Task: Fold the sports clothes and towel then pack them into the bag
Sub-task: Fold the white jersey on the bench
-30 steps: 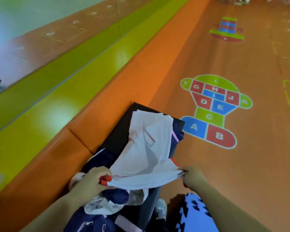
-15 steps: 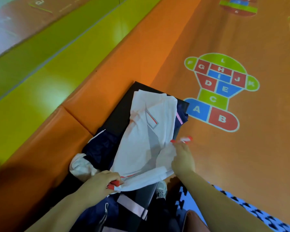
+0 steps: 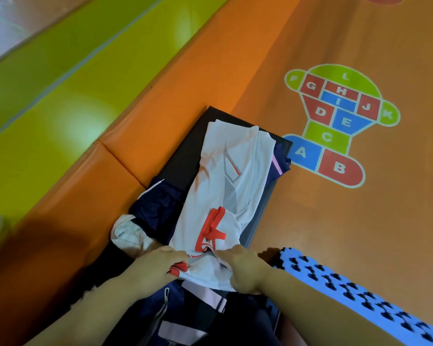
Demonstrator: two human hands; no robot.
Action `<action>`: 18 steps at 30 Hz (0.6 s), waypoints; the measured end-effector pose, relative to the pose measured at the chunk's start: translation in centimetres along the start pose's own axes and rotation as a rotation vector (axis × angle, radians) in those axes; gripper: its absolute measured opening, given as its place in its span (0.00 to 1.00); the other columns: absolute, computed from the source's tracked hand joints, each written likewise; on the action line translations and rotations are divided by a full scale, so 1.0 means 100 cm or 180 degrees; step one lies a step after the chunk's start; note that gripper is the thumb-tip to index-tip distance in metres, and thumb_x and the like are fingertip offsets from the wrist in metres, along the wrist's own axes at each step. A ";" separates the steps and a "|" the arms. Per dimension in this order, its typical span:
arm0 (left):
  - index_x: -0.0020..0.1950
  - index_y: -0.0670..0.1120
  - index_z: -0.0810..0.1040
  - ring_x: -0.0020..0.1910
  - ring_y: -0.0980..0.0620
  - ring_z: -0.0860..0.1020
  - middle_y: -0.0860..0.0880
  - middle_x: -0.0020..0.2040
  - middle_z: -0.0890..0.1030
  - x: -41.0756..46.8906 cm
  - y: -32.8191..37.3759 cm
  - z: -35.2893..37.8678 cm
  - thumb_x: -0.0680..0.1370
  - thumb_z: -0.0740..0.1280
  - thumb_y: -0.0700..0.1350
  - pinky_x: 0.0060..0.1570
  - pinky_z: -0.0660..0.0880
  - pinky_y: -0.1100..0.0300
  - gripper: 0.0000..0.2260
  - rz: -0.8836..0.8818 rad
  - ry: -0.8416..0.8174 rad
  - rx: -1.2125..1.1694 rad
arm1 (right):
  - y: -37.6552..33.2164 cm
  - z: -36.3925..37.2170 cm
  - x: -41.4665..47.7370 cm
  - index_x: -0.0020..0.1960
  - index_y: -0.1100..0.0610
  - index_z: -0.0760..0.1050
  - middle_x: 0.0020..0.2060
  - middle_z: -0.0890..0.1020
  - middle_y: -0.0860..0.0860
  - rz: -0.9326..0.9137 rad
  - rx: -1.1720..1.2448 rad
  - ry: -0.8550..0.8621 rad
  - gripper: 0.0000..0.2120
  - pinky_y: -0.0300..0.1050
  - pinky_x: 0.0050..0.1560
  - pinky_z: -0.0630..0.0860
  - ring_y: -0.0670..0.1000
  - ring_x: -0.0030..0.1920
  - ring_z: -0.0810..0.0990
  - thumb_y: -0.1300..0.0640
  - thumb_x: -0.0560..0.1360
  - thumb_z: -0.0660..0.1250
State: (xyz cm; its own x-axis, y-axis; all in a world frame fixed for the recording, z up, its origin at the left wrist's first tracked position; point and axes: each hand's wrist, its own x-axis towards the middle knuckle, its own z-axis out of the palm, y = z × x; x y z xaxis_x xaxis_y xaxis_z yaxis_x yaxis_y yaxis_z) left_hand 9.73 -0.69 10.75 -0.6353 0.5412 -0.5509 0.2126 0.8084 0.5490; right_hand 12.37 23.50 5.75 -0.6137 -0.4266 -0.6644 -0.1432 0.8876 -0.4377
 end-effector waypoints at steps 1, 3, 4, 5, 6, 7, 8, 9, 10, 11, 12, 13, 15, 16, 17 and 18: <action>0.48 0.64 0.68 0.44 0.65 0.70 0.63 0.45 0.69 0.001 -0.002 0.000 0.76 0.64 0.43 0.47 0.70 0.67 0.14 -0.0004 0.0009 0.0025 | -0.003 0.003 -0.002 0.73 0.45 0.52 0.65 0.68 0.55 -0.0014 -0.0067 -0.0067 0.37 0.58 0.61 0.64 0.60 0.63 0.66 0.58 0.69 0.64; 0.47 0.68 0.67 0.44 0.64 0.70 0.63 0.45 0.69 0.001 -0.001 -0.001 0.76 0.63 0.43 0.47 0.71 0.65 0.17 0.0012 -0.0051 0.0042 | -0.006 0.009 -0.006 0.77 0.49 0.46 0.74 0.57 0.51 -0.0093 -0.0185 -0.0002 0.43 0.60 0.68 0.54 0.58 0.71 0.55 0.49 0.70 0.68; 0.46 0.68 0.67 0.44 0.63 0.70 0.62 0.44 0.69 0.002 -0.001 0.000 0.76 0.63 0.43 0.47 0.72 0.64 0.17 0.0016 -0.0008 -0.0016 | -0.010 0.010 -0.008 0.77 0.50 0.44 0.76 0.52 0.51 -0.0096 -0.0191 0.0048 0.47 0.61 0.70 0.51 0.58 0.73 0.51 0.43 0.69 0.70; 0.48 0.66 0.66 0.42 0.62 0.70 0.61 0.43 0.69 0.001 0.000 -0.001 0.76 0.63 0.43 0.46 0.72 0.62 0.15 0.0032 0.0032 0.0000 | -0.013 0.011 -0.007 0.77 0.50 0.43 0.76 0.49 0.51 -0.0088 -0.0233 0.0092 0.50 0.62 0.71 0.49 0.58 0.74 0.48 0.39 0.68 0.70; 0.49 0.63 0.66 0.42 0.61 0.70 0.60 0.42 0.70 0.002 -0.001 0.000 0.77 0.63 0.44 0.46 0.72 0.60 0.13 0.0032 0.0065 -0.0025 | -0.015 0.015 -0.005 0.77 0.51 0.42 0.76 0.49 0.52 -0.0023 -0.0274 0.0141 0.51 0.62 0.71 0.49 0.58 0.74 0.47 0.38 0.68 0.70; 0.50 0.61 0.65 0.41 0.61 0.70 0.59 0.41 0.70 0.004 0.001 -0.001 0.77 0.63 0.44 0.45 0.72 0.59 0.12 0.0059 0.0110 -0.0054 | -0.019 0.017 -0.003 0.77 0.53 0.43 0.75 0.51 0.53 0.0052 -0.0282 0.0258 0.50 0.62 0.70 0.51 0.59 0.74 0.49 0.38 0.68 0.70; 0.50 0.62 0.66 0.41 0.61 0.70 0.59 0.40 0.70 0.005 0.003 -0.002 0.77 0.64 0.44 0.44 0.71 0.59 0.12 0.0097 0.0145 -0.0077 | -0.022 0.020 -0.001 0.77 0.55 0.46 0.74 0.54 0.54 0.0132 -0.0268 0.0483 0.47 0.62 0.69 0.54 0.59 0.73 0.53 0.41 0.70 0.69; 0.48 0.64 0.66 0.41 0.60 0.70 0.59 0.40 0.71 0.006 0.005 -0.003 0.77 0.63 0.44 0.43 0.70 0.60 0.13 0.0118 0.0147 -0.0081 | -0.024 0.022 0.002 0.76 0.56 0.50 0.73 0.59 0.55 0.0198 -0.0220 0.0737 0.42 0.61 0.66 0.58 0.60 0.72 0.58 0.45 0.71 0.69; 0.45 0.67 0.66 0.40 0.59 0.70 0.58 0.40 0.71 0.007 0.007 -0.004 0.77 0.63 0.44 0.41 0.69 0.61 0.15 0.0149 0.0143 -0.0139 | -0.026 0.023 0.002 0.75 0.58 0.56 0.70 0.64 0.56 0.0236 -0.0122 0.0943 0.38 0.61 0.63 0.63 0.61 0.69 0.64 0.49 0.71 0.69; 0.44 0.69 0.66 0.40 0.58 0.70 0.58 0.40 0.71 0.007 0.010 -0.006 0.76 0.62 0.45 0.39 0.68 0.63 0.16 0.0155 0.0164 -0.0171 | -0.025 0.024 0.002 0.72 0.59 0.63 0.67 0.70 0.57 0.0198 -0.0056 0.1111 0.35 0.61 0.58 0.69 0.62 0.65 0.70 0.54 0.68 0.70; 0.44 0.67 0.67 0.41 0.58 0.71 0.58 0.40 0.71 0.008 0.013 -0.007 0.77 0.62 0.44 0.38 0.67 0.65 0.15 0.0164 0.0197 -0.0159 | -0.024 0.024 0.003 0.67 0.59 0.70 0.61 0.76 0.56 0.0131 -0.0035 0.1250 0.33 0.60 0.51 0.74 0.62 0.58 0.77 0.58 0.63 0.73; 0.44 0.64 0.68 0.41 0.58 0.71 0.59 0.41 0.71 0.009 0.015 -0.007 0.77 0.62 0.44 0.38 0.66 0.67 0.13 0.0172 0.0229 -0.0115 | -0.020 0.026 0.005 0.61 0.58 0.76 0.54 0.80 0.55 0.0132 -0.0028 0.1338 0.32 0.56 0.41 0.78 0.60 0.49 0.81 0.61 0.56 0.75; 0.47 0.57 0.70 0.42 0.59 0.71 0.60 0.42 0.71 0.009 0.019 -0.008 0.78 0.62 0.42 0.39 0.66 0.70 0.09 0.0153 0.0284 -0.0058 | -0.012 0.028 0.006 0.53 0.54 0.79 0.44 0.82 0.50 0.0123 -0.0061 0.1393 0.32 0.47 0.28 0.78 0.54 0.36 0.82 0.64 0.49 0.77; 0.50 0.54 0.72 0.42 0.60 0.71 0.61 0.43 0.71 0.009 0.021 -0.008 0.78 0.61 0.42 0.40 0.67 0.70 0.06 0.0173 0.0296 0.0037 | -0.008 0.027 0.006 0.52 0.53 0.79 0.43 0.82 0.49 0.0098 -0.0098 0.1414 0.31 0.46 0.26 0.77 0.53 0.34 0.82 0.64 0.48 0.78; 0.52 0.52 0.72 0.44 0.59 0.70 0.60 0.45 0.72 0.010 0.022 -0.008 0.79 0.60 0.42 0.41 0.67 0.70 0.06 0.0221 0.0258 0.0151 | -0.003 0.026 0.005 0.50 0.51 0.79 0.42 0.82 0.47 0.0046 -0.0205 0.1447 0.31 0.45 0.25 0.77 0.52 0.34 0.81 0.64 0.48 0.79; 0.54 0.53 0.71 0.46 0.58 0.69 0.58 0.47 0.73 0.010 0.021 -0.007 0.78 0.58 0.42 0.40 0.65 0.71 0.08 0.0298 0.0190 0.0264 | 0.001 0.023 0.003 0.49 0.50 0.79 0.42 0.82 0.46 -0.0030 -0.0315 0.1440 0.30 0.44 0.24 0.76 0.52 0.33 0.81 0.63 0.48 0.79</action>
State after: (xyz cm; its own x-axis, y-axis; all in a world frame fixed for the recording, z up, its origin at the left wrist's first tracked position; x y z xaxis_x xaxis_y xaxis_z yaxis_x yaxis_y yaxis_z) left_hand 8.98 1.44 11.82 -0.6524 0.6023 -0.4600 0.3319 0.7727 0.5410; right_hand 13.96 23.06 4.06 -0.8860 -0.3358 -0.3199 -0.2104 0.9057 -0.3681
